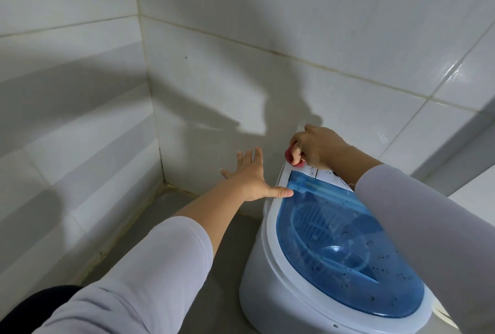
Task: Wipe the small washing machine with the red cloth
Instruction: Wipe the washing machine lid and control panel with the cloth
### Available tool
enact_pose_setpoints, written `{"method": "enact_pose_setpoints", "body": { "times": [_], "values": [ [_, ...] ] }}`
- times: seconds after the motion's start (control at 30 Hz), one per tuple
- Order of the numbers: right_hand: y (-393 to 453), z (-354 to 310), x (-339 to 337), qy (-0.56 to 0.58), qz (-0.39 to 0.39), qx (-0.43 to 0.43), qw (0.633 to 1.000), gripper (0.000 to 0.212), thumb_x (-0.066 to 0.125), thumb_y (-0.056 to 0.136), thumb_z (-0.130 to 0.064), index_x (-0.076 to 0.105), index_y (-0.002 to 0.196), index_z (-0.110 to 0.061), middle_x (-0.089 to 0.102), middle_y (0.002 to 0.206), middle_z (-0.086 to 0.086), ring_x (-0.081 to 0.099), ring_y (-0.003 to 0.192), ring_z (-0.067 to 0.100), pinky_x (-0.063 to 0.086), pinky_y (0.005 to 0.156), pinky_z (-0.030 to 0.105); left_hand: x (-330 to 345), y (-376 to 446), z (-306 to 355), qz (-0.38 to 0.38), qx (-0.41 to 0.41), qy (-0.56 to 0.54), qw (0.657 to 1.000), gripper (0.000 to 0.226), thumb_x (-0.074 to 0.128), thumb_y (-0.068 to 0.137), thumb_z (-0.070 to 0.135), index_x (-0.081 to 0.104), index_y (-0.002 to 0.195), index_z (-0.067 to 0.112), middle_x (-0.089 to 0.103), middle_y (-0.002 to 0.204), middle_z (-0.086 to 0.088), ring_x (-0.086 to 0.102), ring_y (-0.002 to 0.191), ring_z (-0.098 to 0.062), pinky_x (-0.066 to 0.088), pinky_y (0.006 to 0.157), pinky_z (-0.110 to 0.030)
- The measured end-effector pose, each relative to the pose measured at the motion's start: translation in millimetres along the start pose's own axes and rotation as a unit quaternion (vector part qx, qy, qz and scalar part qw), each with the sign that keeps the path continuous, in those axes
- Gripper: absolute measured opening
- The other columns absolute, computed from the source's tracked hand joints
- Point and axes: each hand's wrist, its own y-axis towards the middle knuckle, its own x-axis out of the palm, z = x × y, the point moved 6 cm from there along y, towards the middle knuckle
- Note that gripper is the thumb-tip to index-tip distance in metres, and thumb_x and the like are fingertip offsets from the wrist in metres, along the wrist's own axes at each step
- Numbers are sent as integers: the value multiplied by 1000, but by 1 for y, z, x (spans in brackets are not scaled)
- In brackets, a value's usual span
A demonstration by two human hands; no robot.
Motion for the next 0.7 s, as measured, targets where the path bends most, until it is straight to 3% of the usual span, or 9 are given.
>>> {"method": "enact_pose_setpoints", "body": {
  "times": [0.4,0.57,0.7],
  "values": [
    [6,20,-2,57,-30,79,995,39,52,89,-11,71,104,-41,67,117,-9,60,107,21,45,78,28,0,0,-1,-5,-2,-6,1000,132,64,64,76,-20,150,20,-21,159,2,-23,146,-21,-1,111,-66],
    [7,24,-1,34,-44,110,992,35,52,92,-19,66,111,-46,64,120,-7,60,108,22,50,86,32,1,0,-1,-6,-6,-9,1000,132,63,64,76,-21,149,21,-22,159,1,-23,146,-22,-2,111,-66],
    [8,23,-2,-3,-47,125,991,35,51,92,-17,66,112,-42,65,115,-3,61,102,23,48,77,29,0,0,-1,-3,-3,-9,1000,132,64,64,75,-22,149,21,-23,159,1,-24,145,-22,-2,111,-66]
  ]
}}
